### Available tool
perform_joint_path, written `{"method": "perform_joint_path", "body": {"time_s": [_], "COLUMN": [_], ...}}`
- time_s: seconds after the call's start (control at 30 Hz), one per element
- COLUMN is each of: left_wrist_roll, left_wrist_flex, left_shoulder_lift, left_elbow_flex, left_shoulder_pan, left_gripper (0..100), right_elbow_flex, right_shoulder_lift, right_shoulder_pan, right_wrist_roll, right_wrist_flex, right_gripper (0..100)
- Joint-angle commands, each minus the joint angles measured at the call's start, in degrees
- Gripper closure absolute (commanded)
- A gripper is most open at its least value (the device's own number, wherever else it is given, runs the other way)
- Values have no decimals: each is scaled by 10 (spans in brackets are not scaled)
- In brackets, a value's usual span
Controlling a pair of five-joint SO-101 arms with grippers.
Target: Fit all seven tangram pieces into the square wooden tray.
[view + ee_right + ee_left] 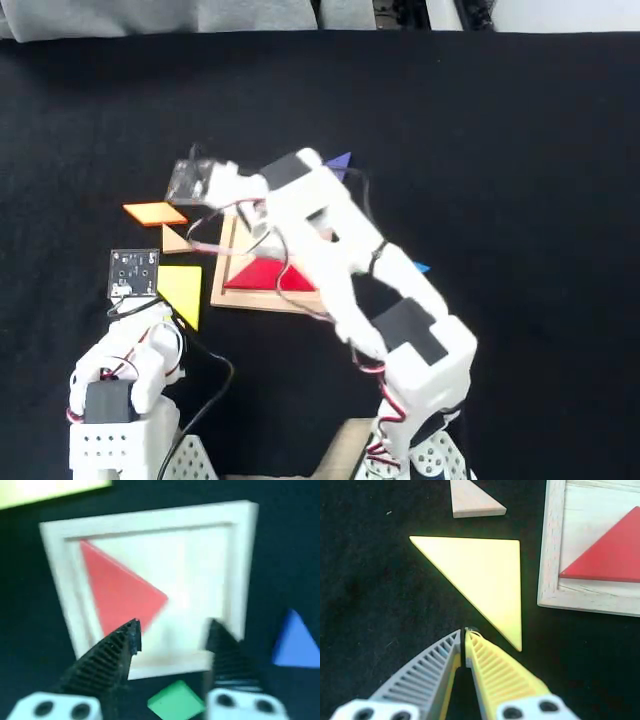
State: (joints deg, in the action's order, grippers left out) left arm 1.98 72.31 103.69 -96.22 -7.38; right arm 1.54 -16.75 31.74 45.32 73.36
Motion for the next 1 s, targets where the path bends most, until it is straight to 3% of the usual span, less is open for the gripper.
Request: {"method": "perform_joint_path", "body": {"time_s": [0.0,0.17,0.43,0.97], "left_wrist_roll": [-3,-3,-3,-3], "left_wrist_flex": [4,4,4,4], "left_shoulder_lift": [2,2,2,2], "left_elbow_flex": [-12,-12,-12,-12], "left_shoulder_pan": [-5,-5,-5,-5], "left_gripper": [970,970,970,970], "right_elbow_flex": [38,79,182,186], "right_shoulder_lift": [-14,-95,-125,-195], "right_shoulder_pan": [-14,-14,-16,-36], "right_wrist_roll": [4,4,4,8], "right_wrist_flex": [-15,-20,30,15], "right_gripper": [942,989,987,987]}}
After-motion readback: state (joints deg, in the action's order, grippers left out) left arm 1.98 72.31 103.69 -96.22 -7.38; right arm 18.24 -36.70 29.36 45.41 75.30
